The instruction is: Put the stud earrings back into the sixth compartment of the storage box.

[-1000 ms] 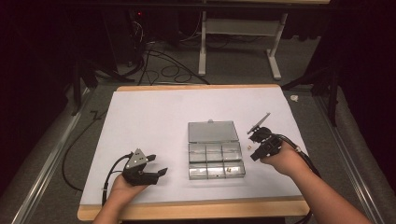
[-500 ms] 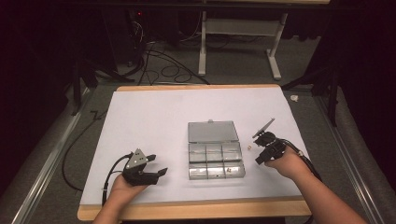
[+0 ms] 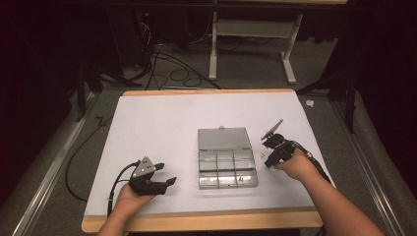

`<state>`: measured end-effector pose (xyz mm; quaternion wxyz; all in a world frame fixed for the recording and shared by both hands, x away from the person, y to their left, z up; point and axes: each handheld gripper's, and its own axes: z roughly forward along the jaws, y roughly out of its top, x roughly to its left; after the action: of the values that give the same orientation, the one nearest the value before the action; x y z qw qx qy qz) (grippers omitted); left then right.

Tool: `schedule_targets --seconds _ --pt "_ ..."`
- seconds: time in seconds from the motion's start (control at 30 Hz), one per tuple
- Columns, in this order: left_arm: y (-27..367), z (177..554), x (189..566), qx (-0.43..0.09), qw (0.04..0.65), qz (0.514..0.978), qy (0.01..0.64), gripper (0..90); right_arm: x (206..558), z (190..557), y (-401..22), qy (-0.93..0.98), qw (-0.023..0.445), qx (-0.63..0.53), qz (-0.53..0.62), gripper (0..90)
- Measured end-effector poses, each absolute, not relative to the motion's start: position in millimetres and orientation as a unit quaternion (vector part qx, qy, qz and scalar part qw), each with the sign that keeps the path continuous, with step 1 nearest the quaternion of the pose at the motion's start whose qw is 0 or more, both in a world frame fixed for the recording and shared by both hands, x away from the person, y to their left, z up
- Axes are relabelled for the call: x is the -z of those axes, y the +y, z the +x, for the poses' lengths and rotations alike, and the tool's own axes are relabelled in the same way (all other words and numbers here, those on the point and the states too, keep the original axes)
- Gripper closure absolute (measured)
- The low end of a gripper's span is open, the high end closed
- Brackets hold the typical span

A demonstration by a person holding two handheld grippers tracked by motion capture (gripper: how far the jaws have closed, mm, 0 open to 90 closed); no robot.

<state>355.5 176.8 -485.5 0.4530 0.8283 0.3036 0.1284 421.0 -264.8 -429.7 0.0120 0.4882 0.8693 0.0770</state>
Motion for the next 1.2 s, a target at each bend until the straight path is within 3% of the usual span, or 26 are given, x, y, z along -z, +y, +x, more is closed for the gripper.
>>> schedule_targets --seconds 0.53,0.7,1.2 --pt "177 356 485 -0.128 0.454 0.828 0.302 27.3 427 445 -258 0.865 0.022 -0.085 0.494 81.0" --pt "177 356 485 -0.127 0.455 0.828 0.302 27.3 433 449 -256 0.866 0.021 -0.075 0.493 86.8" --pt "177 355 485 -0.126 0.453 0.829 0.303 27.3 416 434 -257 0.873 0.018 -0.078 0.481 88.7"
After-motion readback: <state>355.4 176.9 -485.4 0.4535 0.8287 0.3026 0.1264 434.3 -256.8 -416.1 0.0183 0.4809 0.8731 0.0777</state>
